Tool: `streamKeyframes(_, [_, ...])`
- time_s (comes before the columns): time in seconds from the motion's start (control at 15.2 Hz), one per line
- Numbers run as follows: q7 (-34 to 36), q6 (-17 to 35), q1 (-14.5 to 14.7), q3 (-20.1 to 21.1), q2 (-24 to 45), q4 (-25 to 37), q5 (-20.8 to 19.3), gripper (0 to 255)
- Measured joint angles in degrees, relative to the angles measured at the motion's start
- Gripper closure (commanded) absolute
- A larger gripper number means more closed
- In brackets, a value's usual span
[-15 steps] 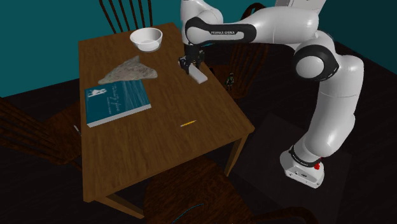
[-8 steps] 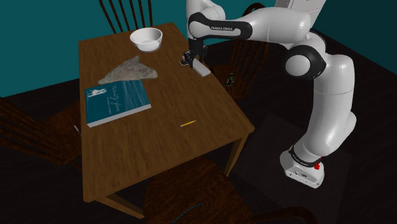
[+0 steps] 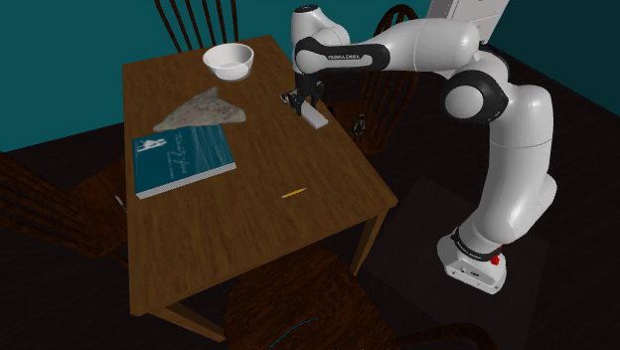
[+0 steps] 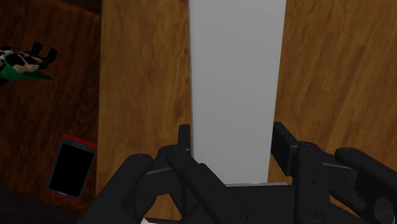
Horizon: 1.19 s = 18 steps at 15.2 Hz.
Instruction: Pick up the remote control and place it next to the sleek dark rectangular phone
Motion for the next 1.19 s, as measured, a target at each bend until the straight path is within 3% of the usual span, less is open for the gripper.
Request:
streamKeyframes(0.73, [0.1, 3.4, -0.2, -0.1, 0.5, -2.8, -0.2, 255])
streamKeyframes(0.79, [0.1, 3.4, -0.2, -0.1, 0.6, -2.8, -0.2, 0])
streamKeyframes(1.19, [0.1, 3.4, -0.2, -0.1, 0.5, -2.8, -0.2, 0])
